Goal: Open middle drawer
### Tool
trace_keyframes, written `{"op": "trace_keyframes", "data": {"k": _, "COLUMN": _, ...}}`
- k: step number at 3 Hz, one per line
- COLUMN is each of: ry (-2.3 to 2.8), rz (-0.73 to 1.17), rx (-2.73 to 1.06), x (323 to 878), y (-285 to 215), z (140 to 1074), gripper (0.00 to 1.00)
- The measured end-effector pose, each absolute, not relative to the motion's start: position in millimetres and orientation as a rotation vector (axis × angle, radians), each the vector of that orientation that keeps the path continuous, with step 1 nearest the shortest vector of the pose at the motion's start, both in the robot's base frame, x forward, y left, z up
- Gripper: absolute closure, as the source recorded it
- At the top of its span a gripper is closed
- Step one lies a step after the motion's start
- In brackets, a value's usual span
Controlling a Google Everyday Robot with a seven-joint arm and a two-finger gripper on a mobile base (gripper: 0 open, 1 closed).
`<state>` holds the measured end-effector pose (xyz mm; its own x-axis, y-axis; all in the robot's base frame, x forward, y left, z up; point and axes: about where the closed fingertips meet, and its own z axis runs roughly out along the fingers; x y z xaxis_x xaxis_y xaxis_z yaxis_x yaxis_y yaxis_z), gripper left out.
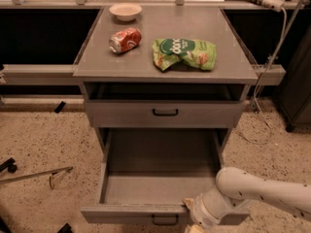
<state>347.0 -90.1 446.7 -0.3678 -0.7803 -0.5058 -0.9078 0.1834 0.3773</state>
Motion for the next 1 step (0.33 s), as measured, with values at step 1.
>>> {"op": "trace_keyframes", "data": {"k": 1, "ry": 2.265, "rz": 0.995, "rx": -1.642, "x": 311.6, "y": -98.3, "z": 457.8, "gripper": 0.00}}
